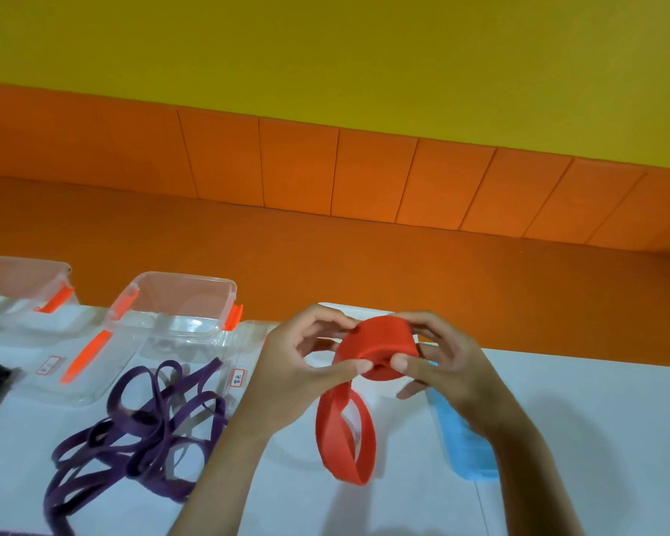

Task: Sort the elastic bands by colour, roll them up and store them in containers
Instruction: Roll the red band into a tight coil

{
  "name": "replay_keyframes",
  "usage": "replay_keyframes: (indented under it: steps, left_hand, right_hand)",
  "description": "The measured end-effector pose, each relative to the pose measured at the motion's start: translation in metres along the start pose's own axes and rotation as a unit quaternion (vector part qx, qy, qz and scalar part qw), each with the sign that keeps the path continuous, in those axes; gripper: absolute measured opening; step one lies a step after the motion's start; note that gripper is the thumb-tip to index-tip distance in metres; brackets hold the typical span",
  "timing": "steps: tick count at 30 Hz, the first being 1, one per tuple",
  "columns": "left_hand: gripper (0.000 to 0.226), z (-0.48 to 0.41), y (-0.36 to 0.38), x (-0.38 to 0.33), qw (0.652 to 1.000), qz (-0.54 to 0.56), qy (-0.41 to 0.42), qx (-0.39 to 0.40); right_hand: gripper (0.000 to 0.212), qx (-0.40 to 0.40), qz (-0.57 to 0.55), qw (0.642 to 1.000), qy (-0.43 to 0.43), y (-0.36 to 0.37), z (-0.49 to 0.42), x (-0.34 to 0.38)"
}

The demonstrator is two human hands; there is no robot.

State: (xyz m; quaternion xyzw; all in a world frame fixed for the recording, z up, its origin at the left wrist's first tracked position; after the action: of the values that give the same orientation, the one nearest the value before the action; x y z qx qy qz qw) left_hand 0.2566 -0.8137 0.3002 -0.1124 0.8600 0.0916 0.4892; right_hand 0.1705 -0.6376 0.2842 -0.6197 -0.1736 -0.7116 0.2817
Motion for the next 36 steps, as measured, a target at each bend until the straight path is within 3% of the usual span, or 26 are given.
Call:
replay_keyframes:
  steps: [4,8,10,15,20,23,25,28,31,36]
  left_hand:
    - [0.040,0.001,-0.005,0.004,0.999,0.013,-0.019,-0.036]
    - [0.047,-0.002,-0.009,0.009,0.999,0.014,-0.043,-0.013]
    - [0.051,-0.003,-0.014,0.010,0.999,-0.012,-0.043,0.006]
    - [0.056,0.001,-0.010,0.012,0.998,-0.052,-0.024,0.014]
    - [0.061,0.002,-0.003,0.021,0.998,-0.014,-0.053,0.014]
    - [0.050,0.002,-0.006,0.029,0.994,-0.067,-0.081,0.042]
    - [0.046,0.001,-0.009,0.028,0.987,-0.133,-0.070,0.064]
    - [0.042,0.001,-0.005,0.024,0.980,-0.175,-0.051,0.077]
    - [0.043,0.000,0.001,0.020,0.984,-0.156,-0.042,0.080]
    - [0.046,-0.001,0.001,0.019,0.993,-0.067,-0.067,0.068]
  right_hand:
    - [0.061,-0.011,-0.064,0.998,0.006,0.003,-0.006,-0.001]
    - [0.056,0.047,-0.109,0.993,0.011,0.016,-0.007,-0.013]
    - [0.051,0.072,-0.061,0.995,0.023,0.022,-0.007,-0.017]
    - [0.056,0.019,0.077,0.997,0.011,0.013,-0.009,-0.010]
    - [0.053,0.012,-0.015,1.000,0.005,0.008,-0.007,-0.011]
    - [0.047,0.050,-0.064,0.996,0.023,0.014,-0.007,-0.020]
    - [0.039,0.047,0.030,0.998,0.027,0.016,-0.008,-0.020]
    - [0.046,0.020,0.167,0.986,-0.004,0.011,-0.009,-0.009]
    - [0.041,0.006,0.126,0.991,-0.035,0.006,-0.008,-0.002]
    - [0.051,0.009,-0.016,1.000,0.005,0.005,-0.005,-0.011]
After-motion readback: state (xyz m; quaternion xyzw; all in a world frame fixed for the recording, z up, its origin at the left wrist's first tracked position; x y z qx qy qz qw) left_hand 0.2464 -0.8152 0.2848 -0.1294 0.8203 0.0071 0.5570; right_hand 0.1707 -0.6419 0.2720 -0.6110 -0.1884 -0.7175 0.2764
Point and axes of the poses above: each hand's wrist, its own z-axis away from the middle knuckle, its own y-axis out of the palm, x = y × z, the point moved 10 cm from there along -z, towards the middle knuckle, and after that the axes turned 12 degrees about y, right-handed, at the moved point
